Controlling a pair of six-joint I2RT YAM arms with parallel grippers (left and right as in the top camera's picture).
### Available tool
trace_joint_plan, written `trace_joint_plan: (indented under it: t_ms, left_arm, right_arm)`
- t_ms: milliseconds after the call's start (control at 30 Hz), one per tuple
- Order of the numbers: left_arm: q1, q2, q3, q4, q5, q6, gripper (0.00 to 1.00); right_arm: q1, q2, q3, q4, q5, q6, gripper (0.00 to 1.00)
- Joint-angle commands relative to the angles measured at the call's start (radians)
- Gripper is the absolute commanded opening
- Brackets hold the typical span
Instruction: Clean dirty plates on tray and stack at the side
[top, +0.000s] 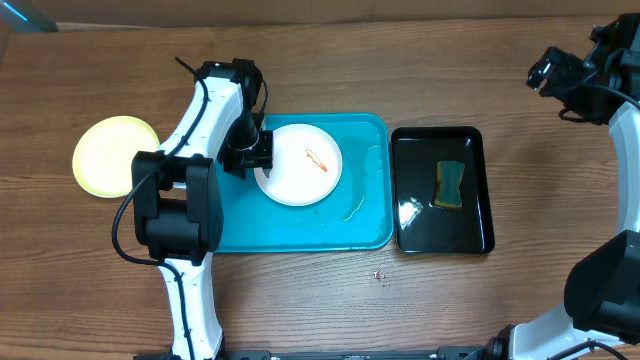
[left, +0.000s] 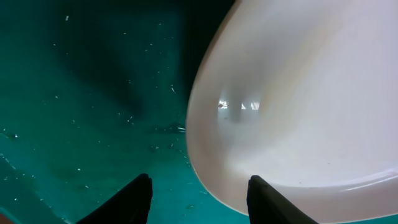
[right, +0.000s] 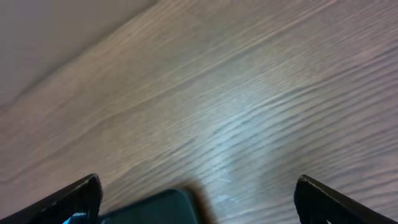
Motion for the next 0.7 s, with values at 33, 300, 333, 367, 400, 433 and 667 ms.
trace_joint_plan:
  t_ms: [33, 300, 333, 367, 400, 433, 667]
  left_arm:
    - [-0.014, 0.010, -0.006, 0.011, -0.024, -0.064, 0.50]
    - [-0.040, 0.010, -0.037, 0.051, -0.020, -0.082, 0.47]
    - [-0.042, 0.010, -0.042, 0.055, -0.020, -0.082, 0.47]
    - [-0.042, 0.010, -0.050, 0.062, -0.020, -0.082, 0.47]
    - [-0.041, 0.010, -0.058, 0.069, -0.020, -0.082, 0.47]
    - [-0.041, 0.010, -0.066, 0.074, -0.020, -0.082, 0.47]
    - [-0.041, 0.010, -0.078, 0.087, -0.020, -0.082, 0.48]
  right_arm:
    - [-0.003, -0.008, 0.011, -0.003, -0.217, 0.032, 1.00]
    - [0.069, -0.008, 0.008, -0.214, -0.371, -0.089, 0.56]
    - [0.090, -0.008, 0.004, -0.240, -0.338, -0.097, 0.56]
    - [0.123, -0.008, 0.000, -0.278, -0.274, -0.101, 0.57]
    - [0.148, -0.008, -0.003, -0.306, -0.216, -0.101, 0.57]
    - [0.179, -0.008, -0.009, -0.334, -0.143, -0.101, 0.57]
    - [0.352, -0.007, -0.129, -0.362, 0.074, -0.066, 0.29]
